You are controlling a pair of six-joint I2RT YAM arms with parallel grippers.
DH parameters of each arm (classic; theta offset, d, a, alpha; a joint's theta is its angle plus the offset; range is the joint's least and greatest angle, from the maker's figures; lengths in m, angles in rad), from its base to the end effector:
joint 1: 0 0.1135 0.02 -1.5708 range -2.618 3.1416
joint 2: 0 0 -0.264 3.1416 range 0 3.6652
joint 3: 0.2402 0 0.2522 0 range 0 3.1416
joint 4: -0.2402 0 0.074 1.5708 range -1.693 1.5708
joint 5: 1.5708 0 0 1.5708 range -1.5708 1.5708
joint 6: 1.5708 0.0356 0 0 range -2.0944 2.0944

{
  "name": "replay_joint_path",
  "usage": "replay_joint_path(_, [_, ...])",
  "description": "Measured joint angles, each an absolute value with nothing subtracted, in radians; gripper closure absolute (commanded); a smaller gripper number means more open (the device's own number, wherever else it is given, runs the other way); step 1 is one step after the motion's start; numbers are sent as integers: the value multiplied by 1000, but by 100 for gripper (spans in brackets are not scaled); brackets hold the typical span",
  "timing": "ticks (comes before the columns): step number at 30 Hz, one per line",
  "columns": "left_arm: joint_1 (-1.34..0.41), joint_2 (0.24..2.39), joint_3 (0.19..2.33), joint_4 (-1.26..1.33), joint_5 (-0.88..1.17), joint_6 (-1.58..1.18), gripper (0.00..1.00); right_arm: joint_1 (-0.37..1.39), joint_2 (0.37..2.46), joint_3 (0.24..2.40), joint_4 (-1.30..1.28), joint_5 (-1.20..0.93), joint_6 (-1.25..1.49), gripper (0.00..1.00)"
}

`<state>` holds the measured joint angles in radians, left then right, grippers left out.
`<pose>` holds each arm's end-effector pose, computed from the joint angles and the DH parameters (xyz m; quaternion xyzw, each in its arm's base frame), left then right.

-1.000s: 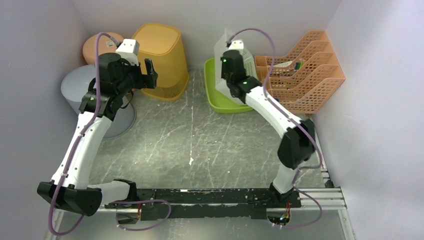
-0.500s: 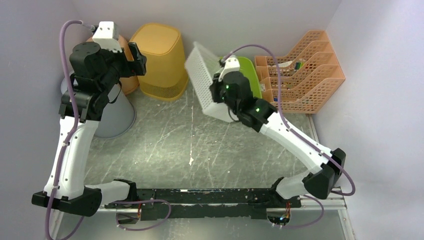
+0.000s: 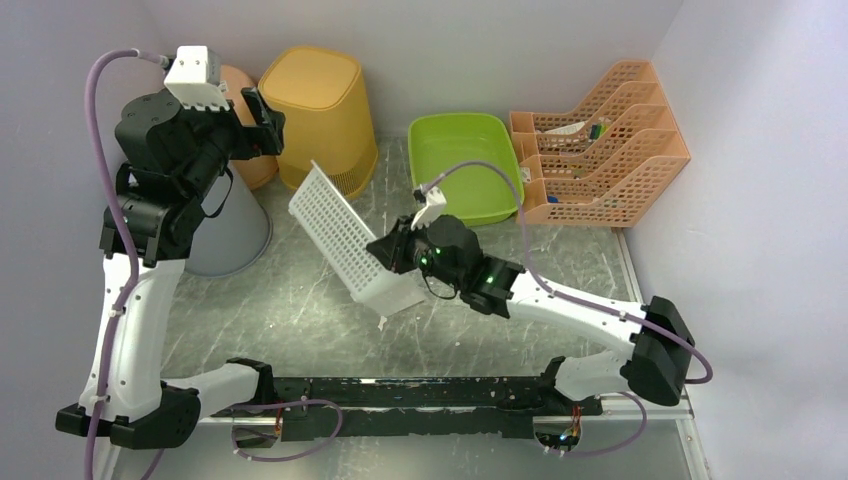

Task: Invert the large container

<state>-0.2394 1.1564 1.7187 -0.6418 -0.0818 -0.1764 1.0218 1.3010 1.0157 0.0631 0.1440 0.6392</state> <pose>0.1931 -0.0441 0.5278 -0.0046 0.7345 -0.1105 0.6695 0.1651 0.2602 0.3325 -0.1040 0.7734 0.4218 0.4615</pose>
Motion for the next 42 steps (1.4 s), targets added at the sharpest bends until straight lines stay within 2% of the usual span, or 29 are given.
replay_joint_path(7, [-239,1154,1753,-671,-82,-172,0,1031,1306,798,474,46,867,100])
replay_joint_path(15, [-239,1155,1759,-687,-82,-172,0,1040,1369,734,923,-11,1089,100])
replay_joint_path(20, [-239,1155,1759,-691,-82,-172,0,1040,1441,636,1097,7,1242,100])
replay_joint_path(26, [-239,1155,1759,-702,-82,-171,0,1038,1575,541,1201,34,1402,100])
replay_joint_path(32, [-239,1155,1757,-701,-82,-169,0,1039,1579,473,1237,77,1446,100])
replay_joint_path(39, [-239,1154,1721,-697,-81,-165,0,1008,1586,384,1203,144,1443,81])
replay_joint_path(42, [-239,1153,1696,-694,-81,-165,0,992,1615,389,1183,143,1429,76])
